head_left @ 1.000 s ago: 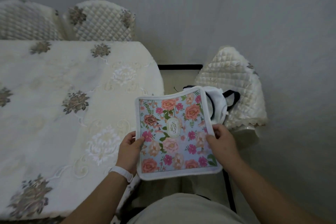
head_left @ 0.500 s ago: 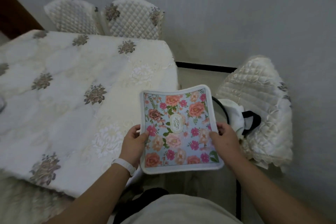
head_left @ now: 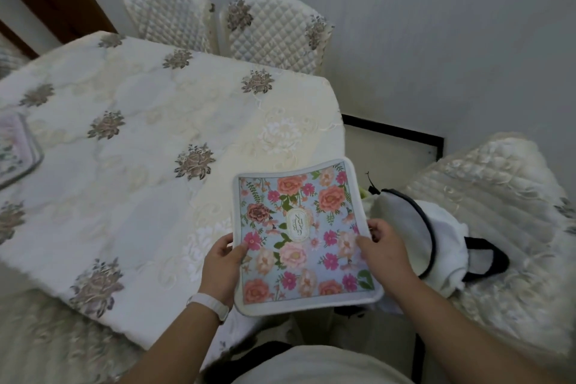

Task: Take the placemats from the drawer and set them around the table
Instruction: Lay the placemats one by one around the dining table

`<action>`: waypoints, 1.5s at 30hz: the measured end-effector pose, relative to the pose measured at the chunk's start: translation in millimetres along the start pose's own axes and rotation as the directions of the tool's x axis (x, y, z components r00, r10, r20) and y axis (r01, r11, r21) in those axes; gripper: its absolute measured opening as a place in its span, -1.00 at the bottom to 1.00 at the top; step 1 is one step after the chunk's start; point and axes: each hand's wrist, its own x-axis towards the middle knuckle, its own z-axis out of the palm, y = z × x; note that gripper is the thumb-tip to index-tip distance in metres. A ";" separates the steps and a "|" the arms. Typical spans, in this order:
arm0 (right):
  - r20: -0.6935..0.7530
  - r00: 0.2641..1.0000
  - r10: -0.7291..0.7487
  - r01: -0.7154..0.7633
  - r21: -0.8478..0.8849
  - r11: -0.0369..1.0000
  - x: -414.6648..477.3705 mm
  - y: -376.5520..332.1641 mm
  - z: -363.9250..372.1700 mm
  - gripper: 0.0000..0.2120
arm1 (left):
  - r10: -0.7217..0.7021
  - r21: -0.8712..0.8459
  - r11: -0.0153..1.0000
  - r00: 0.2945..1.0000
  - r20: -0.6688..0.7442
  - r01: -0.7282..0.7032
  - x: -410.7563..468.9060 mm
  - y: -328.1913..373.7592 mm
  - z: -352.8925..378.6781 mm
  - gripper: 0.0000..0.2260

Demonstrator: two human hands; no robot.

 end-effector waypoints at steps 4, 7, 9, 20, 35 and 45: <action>0.007 1.000 -0.027 0.028 -0.103 0.994 15.6 -16.8 9.0 -0.83 | -0.009 -0.013 1.000 1.000 0.022 0.009 20.4 3.9 -5.1 -0.85; 0.018 1.000 -0.026 0.028 -0.164 0.986 32.3 -24.3 11.9 -0.86 | -0.018 -0.026 0.999 0.999 0.030 0.019 32.7 4.9 -8.7 -0.84; 0.053 0.998 -0.027 0.037 -0.197 0.980 45.2 -29.8 16.1 -0.86 | -0.019 -0.015 1.000 1.000 0.024 0.019 42.2 4.4 -14.1 -0.86; 0.319 0.922 -0.218 0.374 -0.591 0.715 158.4 -88.2 55.1 -0.92 | -0.080 -0.100 0.993 0.988 -0.135 0.067 51.3 -2.4 -0.4 -0.88; 0.572 0.798 -0.193 0.569 -0.608 0.553 248.3 -124.4 115.1 -0.76 | -0.194 -0.204 0.970 0.923 -0.331 0.130 57.6 -26.4 43.9 -0.79; 0.541 0.828 -0.145 0.506 -0.611 0.608 261.0 -113.8 122.2 -0.75 | -0.172 -0.116 0.984 0.913 -0.369 0.139 58.7 -29.8 35.2 -0.89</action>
